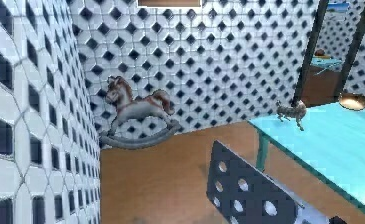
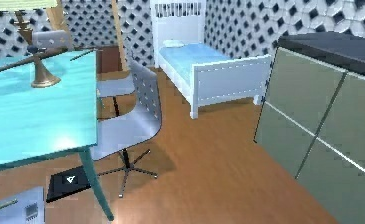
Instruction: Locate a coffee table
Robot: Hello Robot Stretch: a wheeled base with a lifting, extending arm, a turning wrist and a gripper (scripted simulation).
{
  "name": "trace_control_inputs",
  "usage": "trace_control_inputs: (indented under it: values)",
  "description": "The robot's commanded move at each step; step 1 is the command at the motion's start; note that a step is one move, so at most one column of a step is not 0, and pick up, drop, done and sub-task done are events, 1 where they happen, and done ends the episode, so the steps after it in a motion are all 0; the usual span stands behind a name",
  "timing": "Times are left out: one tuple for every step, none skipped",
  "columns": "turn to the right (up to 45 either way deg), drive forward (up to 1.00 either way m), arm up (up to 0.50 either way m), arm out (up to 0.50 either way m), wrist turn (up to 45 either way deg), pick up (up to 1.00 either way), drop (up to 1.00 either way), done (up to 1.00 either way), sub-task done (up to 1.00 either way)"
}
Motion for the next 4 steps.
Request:
trace_control_inputs:
  values:
    - [-3.0, 0.0, 0.0, 0.0, 0.0, 0.0, 0.0, 0.0, 0.0]
    - [0.0, 0.7, 0.0, 0.0, 0.0, 0.0, 0.0, 0.0, 0.0]
    - [-15.0, 0.0, 0.0, 0.0, 0.0, 0.0, 0.0, 0.0, 0.0]
    - [0.0, 0.2, 0.0, 0.0, 0.0, 0.0, 0.0, 0.0, 0.0]
